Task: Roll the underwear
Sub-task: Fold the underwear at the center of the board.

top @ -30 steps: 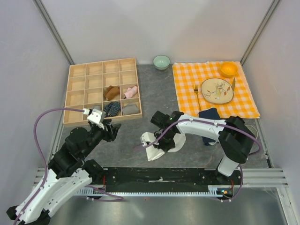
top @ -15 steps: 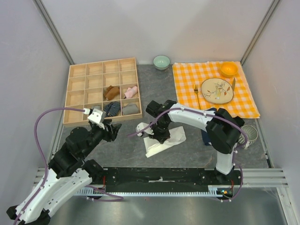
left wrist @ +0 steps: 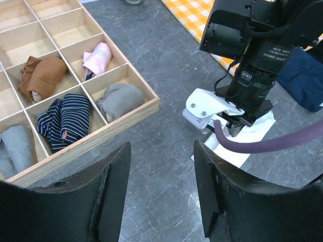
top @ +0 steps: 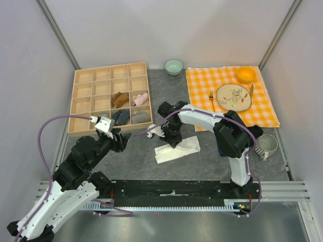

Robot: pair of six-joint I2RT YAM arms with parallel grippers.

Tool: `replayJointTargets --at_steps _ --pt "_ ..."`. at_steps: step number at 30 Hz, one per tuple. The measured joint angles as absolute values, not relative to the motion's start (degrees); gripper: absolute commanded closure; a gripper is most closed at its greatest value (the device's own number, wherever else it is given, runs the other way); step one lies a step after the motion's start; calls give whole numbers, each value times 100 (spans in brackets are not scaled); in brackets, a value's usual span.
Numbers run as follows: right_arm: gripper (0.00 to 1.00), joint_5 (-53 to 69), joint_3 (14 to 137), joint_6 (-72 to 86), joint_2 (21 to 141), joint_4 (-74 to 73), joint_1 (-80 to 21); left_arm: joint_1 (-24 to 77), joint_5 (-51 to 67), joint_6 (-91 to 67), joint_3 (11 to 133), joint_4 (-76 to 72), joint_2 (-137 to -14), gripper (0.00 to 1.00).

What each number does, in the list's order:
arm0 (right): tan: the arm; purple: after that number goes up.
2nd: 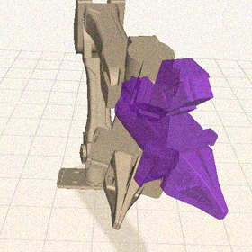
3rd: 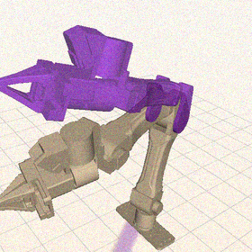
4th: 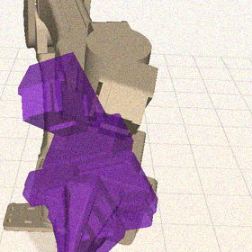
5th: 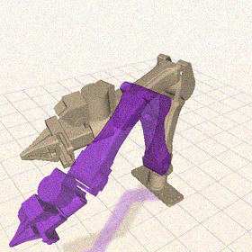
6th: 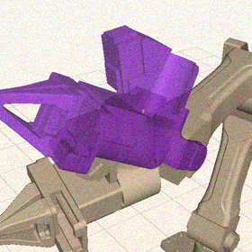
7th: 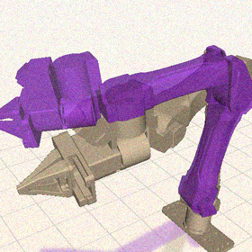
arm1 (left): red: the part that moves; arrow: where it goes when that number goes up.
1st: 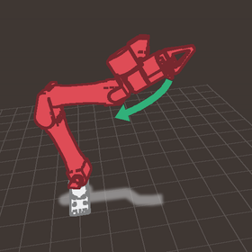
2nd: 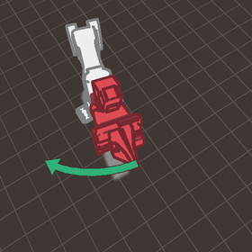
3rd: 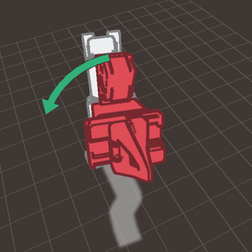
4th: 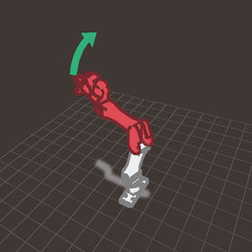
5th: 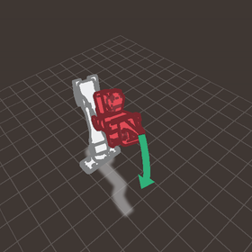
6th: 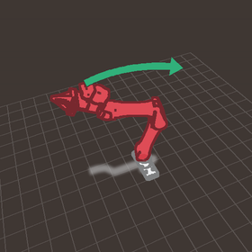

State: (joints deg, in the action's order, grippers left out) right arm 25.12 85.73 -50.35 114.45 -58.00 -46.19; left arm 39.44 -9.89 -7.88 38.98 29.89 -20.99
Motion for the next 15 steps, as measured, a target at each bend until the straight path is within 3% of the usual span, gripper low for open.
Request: replayJointTargets --at_steps 3,7,9,15 --pt "96 2486 8591 -5028 11548 -5798 -4563 3933 -987 -788 3898 2989 -2108 41" --pt "75 2399 8648 -4950 11640 -5765 -4512 3918 -982 -788 3898 2989 -2117 41" --pt "70 2364 8685 -4877 11664 -5734 -4488 3905 -956 -788 3898 2985 -2145 41" --pt "69 2222 8816 -4615 11671 -5533 -4399 3892 -821 -788 3898 2985 -2259 36"
